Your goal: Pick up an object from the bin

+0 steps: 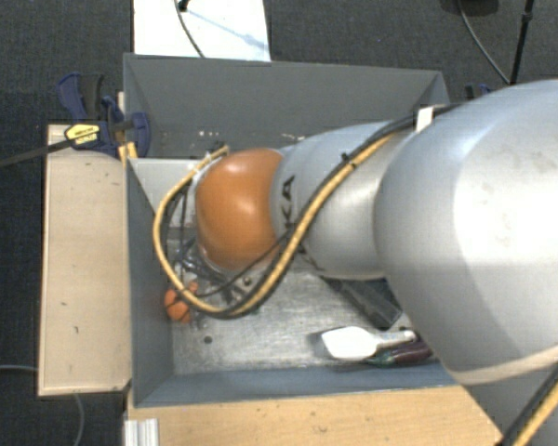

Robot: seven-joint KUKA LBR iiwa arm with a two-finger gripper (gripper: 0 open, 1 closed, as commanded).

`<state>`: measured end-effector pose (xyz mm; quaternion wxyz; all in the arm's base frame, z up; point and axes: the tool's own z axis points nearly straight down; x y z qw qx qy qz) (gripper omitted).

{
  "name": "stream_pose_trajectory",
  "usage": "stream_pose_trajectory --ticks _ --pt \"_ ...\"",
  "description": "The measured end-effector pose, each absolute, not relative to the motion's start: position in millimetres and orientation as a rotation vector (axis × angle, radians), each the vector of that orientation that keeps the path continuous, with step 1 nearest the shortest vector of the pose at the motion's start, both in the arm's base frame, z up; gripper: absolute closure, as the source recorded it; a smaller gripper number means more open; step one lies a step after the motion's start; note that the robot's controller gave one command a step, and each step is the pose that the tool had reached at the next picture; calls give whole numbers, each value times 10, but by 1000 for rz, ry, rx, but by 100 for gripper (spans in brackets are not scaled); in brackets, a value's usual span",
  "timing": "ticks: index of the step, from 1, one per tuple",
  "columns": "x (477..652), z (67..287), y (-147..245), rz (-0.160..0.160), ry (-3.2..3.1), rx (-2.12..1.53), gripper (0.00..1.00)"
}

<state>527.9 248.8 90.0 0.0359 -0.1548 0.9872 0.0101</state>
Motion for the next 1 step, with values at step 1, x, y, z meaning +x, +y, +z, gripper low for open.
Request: stream_pose_trajectory --ticks 1 --pt "5255 871 2475 26 3042 -476 0"
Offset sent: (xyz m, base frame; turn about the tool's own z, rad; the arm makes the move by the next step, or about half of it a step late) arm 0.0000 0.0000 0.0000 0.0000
